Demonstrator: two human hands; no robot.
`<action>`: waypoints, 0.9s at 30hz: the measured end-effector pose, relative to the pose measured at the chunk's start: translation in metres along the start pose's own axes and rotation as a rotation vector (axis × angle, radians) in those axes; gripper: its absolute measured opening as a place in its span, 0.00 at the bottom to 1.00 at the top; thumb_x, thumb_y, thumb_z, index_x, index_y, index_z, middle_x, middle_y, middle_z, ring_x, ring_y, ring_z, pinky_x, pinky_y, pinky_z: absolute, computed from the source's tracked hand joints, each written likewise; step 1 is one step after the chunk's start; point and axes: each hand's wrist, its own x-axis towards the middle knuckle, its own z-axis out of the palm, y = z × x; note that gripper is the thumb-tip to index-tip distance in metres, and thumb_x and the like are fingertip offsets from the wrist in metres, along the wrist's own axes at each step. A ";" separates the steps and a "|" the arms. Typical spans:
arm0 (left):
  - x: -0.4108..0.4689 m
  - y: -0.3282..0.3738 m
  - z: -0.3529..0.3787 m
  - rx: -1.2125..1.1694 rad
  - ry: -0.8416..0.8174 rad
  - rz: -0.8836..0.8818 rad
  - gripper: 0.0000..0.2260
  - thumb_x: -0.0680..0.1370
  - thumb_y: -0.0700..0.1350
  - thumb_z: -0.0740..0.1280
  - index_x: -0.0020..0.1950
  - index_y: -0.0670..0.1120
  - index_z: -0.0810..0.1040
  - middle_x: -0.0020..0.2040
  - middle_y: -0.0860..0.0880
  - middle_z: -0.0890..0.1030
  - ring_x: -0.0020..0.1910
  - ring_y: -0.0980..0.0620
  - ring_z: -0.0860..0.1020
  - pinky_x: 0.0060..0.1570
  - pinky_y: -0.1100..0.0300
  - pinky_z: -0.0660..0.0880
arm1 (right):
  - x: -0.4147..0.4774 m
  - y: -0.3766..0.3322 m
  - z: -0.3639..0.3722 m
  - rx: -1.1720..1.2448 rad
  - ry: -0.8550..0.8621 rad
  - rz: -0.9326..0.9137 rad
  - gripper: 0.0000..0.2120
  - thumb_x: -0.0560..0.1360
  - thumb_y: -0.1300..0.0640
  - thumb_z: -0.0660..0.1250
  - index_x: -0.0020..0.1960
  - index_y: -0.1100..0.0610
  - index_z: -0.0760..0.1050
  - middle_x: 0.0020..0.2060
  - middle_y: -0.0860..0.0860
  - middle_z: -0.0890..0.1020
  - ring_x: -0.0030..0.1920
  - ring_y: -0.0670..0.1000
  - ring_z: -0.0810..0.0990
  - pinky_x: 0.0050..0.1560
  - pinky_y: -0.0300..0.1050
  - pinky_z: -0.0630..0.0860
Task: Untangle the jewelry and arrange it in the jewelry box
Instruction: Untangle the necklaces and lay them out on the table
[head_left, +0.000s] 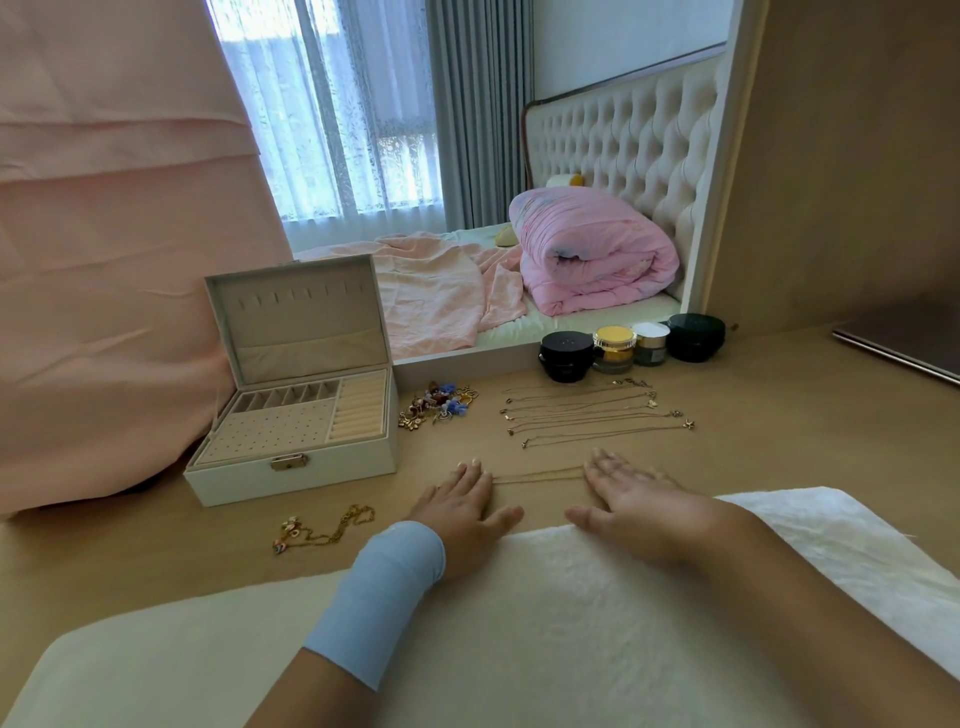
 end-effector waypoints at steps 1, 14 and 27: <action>0.002 0.003 0.000 0.014 -0.003 0.020 0.31 0.82 0.63 0.46 0.80 0.50 0.42 0.80 0.52 0.39 0.78 0.54 0.39 0.75 0.52 0.40 | 0.000 0.006 -0.001 -0.007 0.007 0.031 0.38 0.82 0.34 0.46 0.82 0.53 0.36 0.80 0.49 0.35 0.80 0.49 0.36 0.79 0.56 0.37; 0.047 0.061 0.002 0.063 -0.010 0.141 0.30 0.82 0.62 0.45 0.80 0.51 0.41 0.80 0.54 0.38 0.77 0.56 0.36 0.76 0.47 0.36 | 0.008 0.064 -0.005 0.067 0.156 0.260 0.39 0.81 0.32 0.44 0.82 0.54 0.38 0.81 0.50 0.36 0.81 0.50 0.36 0.78 0.63 0.38; 0.024 0.031 -0.004 -0.061 0.154 0.197 0.29 0.83 0.60 0.52 0.80 0.53 0.44 0.80 0.57 0.41 0.78 0.57 0.39 0.75 0.54 0.42 | -0.001 0.052 -0.006 0.063 0.311 0.177 0.36 0.83 0.37 0.51 0.83 0.51 0.41 0.81 0.51 0.38 0.81 0.52 0.37 0.79 0.61 0.39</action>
